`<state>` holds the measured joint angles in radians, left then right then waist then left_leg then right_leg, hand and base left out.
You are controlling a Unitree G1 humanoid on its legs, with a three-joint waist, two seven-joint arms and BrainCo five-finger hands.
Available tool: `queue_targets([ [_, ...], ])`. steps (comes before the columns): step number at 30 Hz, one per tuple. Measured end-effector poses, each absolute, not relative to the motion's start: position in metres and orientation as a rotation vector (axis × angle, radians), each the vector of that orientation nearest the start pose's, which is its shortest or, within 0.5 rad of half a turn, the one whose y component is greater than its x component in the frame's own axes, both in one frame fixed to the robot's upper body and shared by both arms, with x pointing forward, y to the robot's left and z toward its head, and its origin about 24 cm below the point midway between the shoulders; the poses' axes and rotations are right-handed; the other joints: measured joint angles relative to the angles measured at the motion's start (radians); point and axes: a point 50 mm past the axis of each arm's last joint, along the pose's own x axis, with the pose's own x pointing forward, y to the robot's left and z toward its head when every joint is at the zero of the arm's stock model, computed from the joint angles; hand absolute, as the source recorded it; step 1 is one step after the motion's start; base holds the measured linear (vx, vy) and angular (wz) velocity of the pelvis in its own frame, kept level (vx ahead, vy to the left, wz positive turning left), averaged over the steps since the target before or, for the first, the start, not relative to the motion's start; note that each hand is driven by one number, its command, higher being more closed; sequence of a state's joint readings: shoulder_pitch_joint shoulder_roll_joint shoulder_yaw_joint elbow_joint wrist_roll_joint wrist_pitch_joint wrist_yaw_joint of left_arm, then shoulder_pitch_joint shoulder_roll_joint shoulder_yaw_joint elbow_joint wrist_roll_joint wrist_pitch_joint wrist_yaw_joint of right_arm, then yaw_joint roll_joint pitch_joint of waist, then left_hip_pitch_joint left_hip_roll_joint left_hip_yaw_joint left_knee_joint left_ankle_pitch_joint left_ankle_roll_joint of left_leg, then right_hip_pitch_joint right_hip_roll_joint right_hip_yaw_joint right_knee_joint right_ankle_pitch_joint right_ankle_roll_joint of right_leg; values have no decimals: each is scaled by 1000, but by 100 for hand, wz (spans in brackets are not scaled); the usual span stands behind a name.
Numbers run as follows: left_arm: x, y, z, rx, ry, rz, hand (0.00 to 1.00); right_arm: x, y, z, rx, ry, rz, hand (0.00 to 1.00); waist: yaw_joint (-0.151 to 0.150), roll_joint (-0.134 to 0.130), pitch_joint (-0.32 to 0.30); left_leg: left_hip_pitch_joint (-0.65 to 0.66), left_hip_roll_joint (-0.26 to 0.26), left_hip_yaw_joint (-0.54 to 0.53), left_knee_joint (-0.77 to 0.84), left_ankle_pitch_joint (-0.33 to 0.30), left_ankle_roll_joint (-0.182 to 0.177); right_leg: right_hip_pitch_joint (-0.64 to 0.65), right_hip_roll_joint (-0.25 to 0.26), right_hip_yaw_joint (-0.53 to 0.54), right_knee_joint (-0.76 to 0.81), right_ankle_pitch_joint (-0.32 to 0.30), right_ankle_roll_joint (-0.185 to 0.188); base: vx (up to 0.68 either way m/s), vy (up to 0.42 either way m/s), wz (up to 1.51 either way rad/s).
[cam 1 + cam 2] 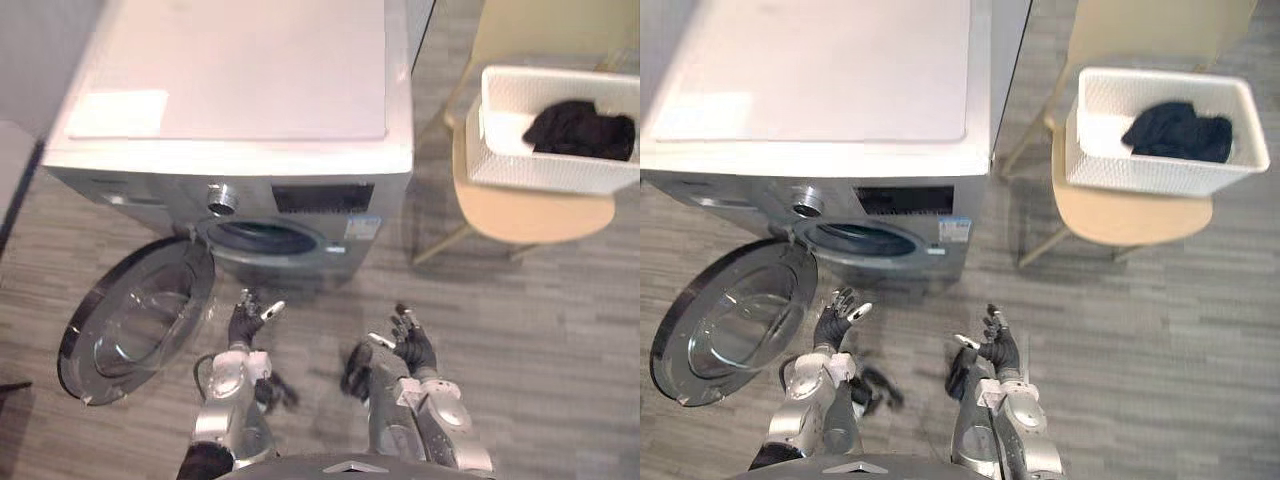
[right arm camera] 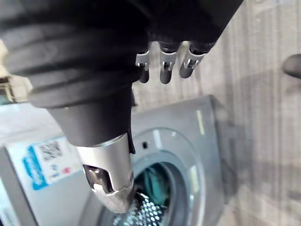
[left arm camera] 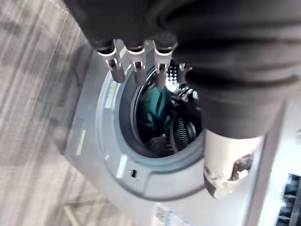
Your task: Pick up the laundry basket with both hands and put the clothes into the washing machine.
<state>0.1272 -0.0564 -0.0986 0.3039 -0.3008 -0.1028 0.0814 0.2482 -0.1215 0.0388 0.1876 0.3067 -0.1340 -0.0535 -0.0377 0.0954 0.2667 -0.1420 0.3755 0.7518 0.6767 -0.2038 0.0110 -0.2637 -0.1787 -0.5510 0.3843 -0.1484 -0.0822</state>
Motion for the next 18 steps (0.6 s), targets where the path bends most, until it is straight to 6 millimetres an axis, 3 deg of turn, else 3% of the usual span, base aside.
queue_targets([
  [2,203,126,-46,-405,336,111,0,180,-192,-38,194,281,-208,0,-1,-5,-22,26,-48,-99,-56,-44,-63,22,17,-13,-29,13,3,-100,64,21],
  [3,200,123,-48,-425,347,107,0,178,-192,-39,211,283,-235,0,-2,-7,-41,32,-73,-141,-115,-55,-74,18,27,-14,-52,32,7,-132,62,4],
  [5,197,115,-47,-432,354,68,0,177,-190,-33,249,249,-270,0,-22,-9,-63,59,-110,-148,-250,-76,-73,16,54,-12,-120,101,27,-109,83,-9],
  [6,200,108,-38,-426,321,20,0,177,-185,-24,287,210,-286,0,-31,-27,-67,51,-125,-138,-279,-81,-74,-4,60,-6,-139,139,29,-117,106,-21],
  [9,210,88,-22,-414,264,-106,0,176,-184,-9,325,140,-340,0,-44,-58,-61,41,-123,-104,-258,-92,-55,-38,57,53,-122,191,60,-163,101,-40],
  [10,217,76,-13,-404,233,-179,0,173,-190,-1,325,101,-391,0,-61,-62,-61,41,-113,-90,-243,-98,-44,-70,65,163,-77,222,117,-171,102,-24],
  [11,220,72,-10,-400,223,-198,0,171,-193,3,321,86,-410,0,-69,-64,-62,43,-109,-88,-242,-98,-42,-77,72,217,-64,227,138,-188,83,-15],
  [12,222,70,-8,-387,212,-214,0,168,-197,7,316,64,-434,0,-80,-72,-66,46,-104,-84,-241,-95,-36,-86,70,277,-27,207,137,-126,8,-11],
  [13,224,68,-5,-353,194,-229,0,163,-204,15,307,27,-478,0,-82,-86,-76,63,-98,-63,-242,-92,-32,-84,57,296,66,139,105,-104,-13,-20],
  [15,221,72,-8,-337,203,-215,0,162,-208,25,296,-18,-499,0,-70,-94,-85,96,-76,-10,-242,-86,-41,-59,25,261,152,69,72,-42,-67,-60],
  [16,220,73,-9,-336,208,-210,0,163,-208,29,294,-38,-497,0,-69,-96,-89,104,-67,4,-242,-83,-46,-45,11,249,163,56,66,-18,-138,-86],
  [18,217,76,-17,-317,238,-225,0,169,-208,41,249,-102,-488,0,-73,-105,-115,109,-30,48,-231,-68,-73,-5,-63,232,170,34,59,-10,-230,-77],
])
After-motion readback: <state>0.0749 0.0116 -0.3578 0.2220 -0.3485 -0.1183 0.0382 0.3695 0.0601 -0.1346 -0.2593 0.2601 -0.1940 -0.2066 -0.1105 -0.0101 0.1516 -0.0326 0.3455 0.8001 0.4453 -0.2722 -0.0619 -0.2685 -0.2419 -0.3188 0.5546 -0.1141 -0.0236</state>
